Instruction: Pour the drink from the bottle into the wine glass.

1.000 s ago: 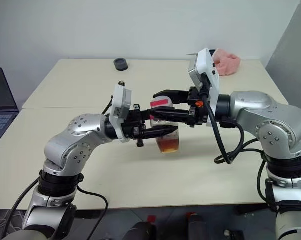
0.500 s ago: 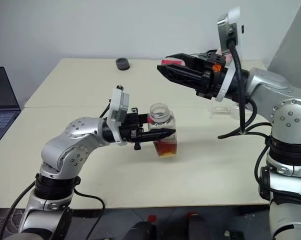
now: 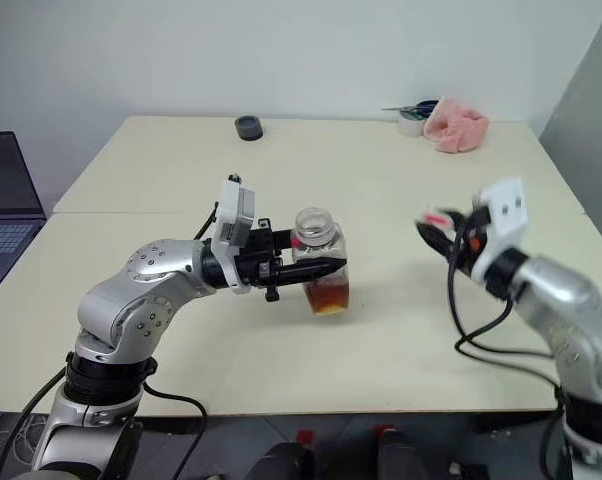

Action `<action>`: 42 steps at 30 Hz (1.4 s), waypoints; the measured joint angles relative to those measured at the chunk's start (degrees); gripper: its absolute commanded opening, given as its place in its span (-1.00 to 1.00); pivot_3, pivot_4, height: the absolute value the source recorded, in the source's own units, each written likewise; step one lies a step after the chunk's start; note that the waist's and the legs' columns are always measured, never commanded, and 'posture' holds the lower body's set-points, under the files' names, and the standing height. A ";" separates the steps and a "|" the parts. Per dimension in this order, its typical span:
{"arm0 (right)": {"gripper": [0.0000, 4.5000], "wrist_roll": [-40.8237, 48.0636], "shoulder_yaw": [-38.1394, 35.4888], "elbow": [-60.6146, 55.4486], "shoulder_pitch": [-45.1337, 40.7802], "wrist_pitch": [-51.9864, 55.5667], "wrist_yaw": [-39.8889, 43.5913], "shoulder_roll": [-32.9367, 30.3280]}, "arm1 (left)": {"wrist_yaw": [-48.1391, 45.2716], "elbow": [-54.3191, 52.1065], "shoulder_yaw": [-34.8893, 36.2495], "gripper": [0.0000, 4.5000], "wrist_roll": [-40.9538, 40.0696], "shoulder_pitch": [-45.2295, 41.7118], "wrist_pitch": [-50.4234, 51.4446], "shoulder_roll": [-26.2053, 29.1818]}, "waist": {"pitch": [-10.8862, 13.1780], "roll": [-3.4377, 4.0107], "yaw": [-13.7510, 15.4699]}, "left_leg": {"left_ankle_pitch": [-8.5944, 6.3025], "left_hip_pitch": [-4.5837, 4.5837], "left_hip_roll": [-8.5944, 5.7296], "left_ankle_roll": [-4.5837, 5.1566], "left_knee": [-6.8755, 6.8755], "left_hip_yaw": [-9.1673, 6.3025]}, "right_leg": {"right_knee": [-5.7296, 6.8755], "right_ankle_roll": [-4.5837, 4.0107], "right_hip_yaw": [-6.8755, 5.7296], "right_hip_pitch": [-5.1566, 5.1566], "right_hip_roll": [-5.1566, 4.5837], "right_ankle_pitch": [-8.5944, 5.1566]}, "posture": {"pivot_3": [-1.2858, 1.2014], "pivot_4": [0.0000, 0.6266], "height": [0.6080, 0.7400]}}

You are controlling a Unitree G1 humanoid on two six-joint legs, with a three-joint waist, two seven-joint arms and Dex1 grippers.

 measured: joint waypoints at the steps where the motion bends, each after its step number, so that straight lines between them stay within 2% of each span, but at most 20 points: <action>1: -0.13 -5.19 1.48 1.90 2.87 -5.04 -1.96 1.31 | 0.56 0.00 -0.03 -0.14 0.07 -0.05 -0.07 -0.83 | -0.01 -0.01 -0.11 | 0.00 0.10 0.04 0.00 -0.01 0.05 | 0.02 0.00 0.02 0.05 0.05 0.00 | 0.03 -0.52 1.00; 4: -0.13 -13.49 4.25 9.13 6.57 -13.29 -5.52 6.31 | 1.71 0.02 -0.17 -0.14 0.31 -0.21 -0.20 -1.95 | 0.00 0.00 -0.72 | 0.01 0.16 0.18 -0.02 -0.02 0.09 | 0.06 -0.01 0.07 0.05 0.22 0.00 | 0.03 -0.52 1.00; 6: -0.13 -15.70 4.26 15.20 7.09 -15.84 -8.35 11.12 | 2.10 0.02 -0.22 -0.14 0.33 -0.93 -0.20 -2.39 | -0.01 0.01 -0.95 | 0.01 0.17 0.17 -0.02 -0.03 0.11 | 0.13 -0.03 0.12 0.01 0.23 0.01 | 0.03 -0.52 1.00; 10: -0.13 -18.27 3.96 21.66 6.69 -19.84 -10.72 14.82 | 2.43 0.26 -0.18 -0.14 0.48 -1.67 -0.22 -2.44 | 0.00 0.07 -0.93 | 0.01 0.17 0.14 -0.02 -0.01 0.12 | 0.10 -0.03 0.12 0.03 0.24 0.01 | 0.03 -0.52 1.00; 13: 0.24 -19.15 2.16 24.26 5.67 -21.78 -12.25 16.61 | 2.57 0.64 -0.18 -0.14 0.65 -1.72 -0.22 -2.44 | 0.00 0.07 -0.80 | 0.01 0.16 0.12 -0.02 0.00 0.09 | 0.10 -0.03 0.08 0.05 0.26 0.01 | 0.03 -0.52 1.00; 18: 0.99 -21.35 1.07 24.74 6.35 -24.10 -12.37 16.64 | 2.53 0.89 -0.16 -0.14 0.88 -1.72 -0.24 -2.12 | 0.00 0.07 -0.80 | 0.01 0.16 0.12 -0.02 0.00 0.09 | 0.10 -0.03 0.09 0.05 0.28 0.01 | 0.03 -0.52 1.00; 26: 0.99 -22.17 0.54 23.69 7.08 -24.12 -11.25 17.29 | 2.36 1.44 -0.18 -0.14 1.07 -2.32 -0.38 -2.25 | 0.00 0.07 -0.82 | 0.01 0.16 0.12 -0.02 -0.01 0.08 | 0.10 -0.03 0.09 0.05 0.28 0.01 | 0.03 -0.52 1.00; 32: 0.99 -19.17 1.43 16.72 9.17 -20.56 -3.69 14.98 | 1.55 2.77 -0.18 -0.14 1.49 -3.03 -0.55 -2.51 | 0.00 0.08 -0.84 | 0.01 0.15 0.12 -0.01 0.00 0.08 | 0.10 -0.03 0.08 0.05 0.28 0.01 | 0.03 -0.52 1.00; 34: 0.99 -17.55 1.32 14.13 9.15 -19.50 -0.65 12.98 | 1.52 3.01 -0.18 -0.14 1.57 -3.04 -0.57 -2.59 | 0.00 0.08 -0.84 | 0.01 0.15 0.12 -0.01 0.00 0.07 | 0.10 -0.02 0.06 0.06 0.28 0.01 | 0.03 -0.52 1.00; 39: 0.99 -13.96 1.54 6.97 4.82 -18.38 11.31 1.58 | 2.67 5.72 0.08 -0.14 3.27 -3.04 -1.69 -2.70 | 0.02 0.10 -0.97 | 0.00 0.18 0.15 -0.01 0.01 0.07 | 0.09 -0.02 0.04 0.09 0.30 0.01 | 0.03 -0.52 1.00; 42: 0.99 -5.42 0.42 1.67 0.87 -13.12 18.59 -3.06 | 5.03 10.52 0.15 -0.14 7.09 -3.69 -4.32 -2.94 | 0.02 0.09 -0.79 | 0.00 0.15 0.16 -0.01 0.01 -0.06 | 0.06 -0.03 -0.05 0.10 0.30 0.01 | 0.03 -0.52 1.00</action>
